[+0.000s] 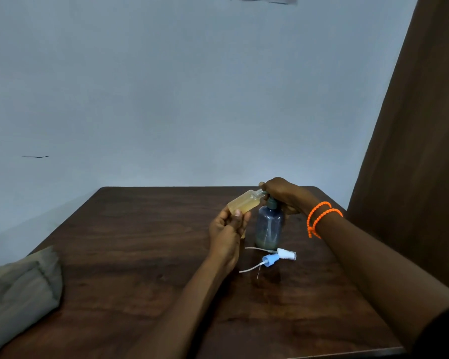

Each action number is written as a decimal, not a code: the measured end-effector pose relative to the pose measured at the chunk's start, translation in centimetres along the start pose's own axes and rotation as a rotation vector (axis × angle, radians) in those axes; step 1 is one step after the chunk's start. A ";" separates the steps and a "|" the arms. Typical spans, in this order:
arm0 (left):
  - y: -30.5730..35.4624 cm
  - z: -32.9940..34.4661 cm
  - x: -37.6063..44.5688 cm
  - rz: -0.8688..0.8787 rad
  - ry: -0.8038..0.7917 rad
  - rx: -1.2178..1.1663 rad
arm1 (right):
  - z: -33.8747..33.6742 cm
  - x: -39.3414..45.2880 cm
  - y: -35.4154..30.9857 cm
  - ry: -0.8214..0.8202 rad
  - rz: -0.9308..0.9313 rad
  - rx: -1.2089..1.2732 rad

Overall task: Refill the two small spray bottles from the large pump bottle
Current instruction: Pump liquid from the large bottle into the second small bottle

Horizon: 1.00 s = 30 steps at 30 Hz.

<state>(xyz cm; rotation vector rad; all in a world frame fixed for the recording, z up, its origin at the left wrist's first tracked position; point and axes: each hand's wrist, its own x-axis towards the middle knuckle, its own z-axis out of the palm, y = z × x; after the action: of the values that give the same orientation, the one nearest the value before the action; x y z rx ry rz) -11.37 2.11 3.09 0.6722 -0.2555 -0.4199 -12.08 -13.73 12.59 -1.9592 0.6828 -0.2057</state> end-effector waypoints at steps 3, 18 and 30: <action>-0.1 -0.2 -0.1 -0.012 -0.003 -0.016 | -0.3 -0.8 -0.7 0.010 0.019 -0.085; -0.1 -0.1 -0.2 -0.023 0.010 -0.028 | 0.0 -0.4 -0.1 0.000 -0.009 -0.047; -0.4 -0.2 0.3 -0.036 -0.004 -0.076 | 0.0 0.9 0.2 -0.023 0.035 0.004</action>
<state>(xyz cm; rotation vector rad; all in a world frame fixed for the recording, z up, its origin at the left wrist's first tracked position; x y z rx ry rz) -11.12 1.82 2.71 0.6023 -0.2308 -0.4632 -11.36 -14.31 12.31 -1.9419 0.7005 -0.1629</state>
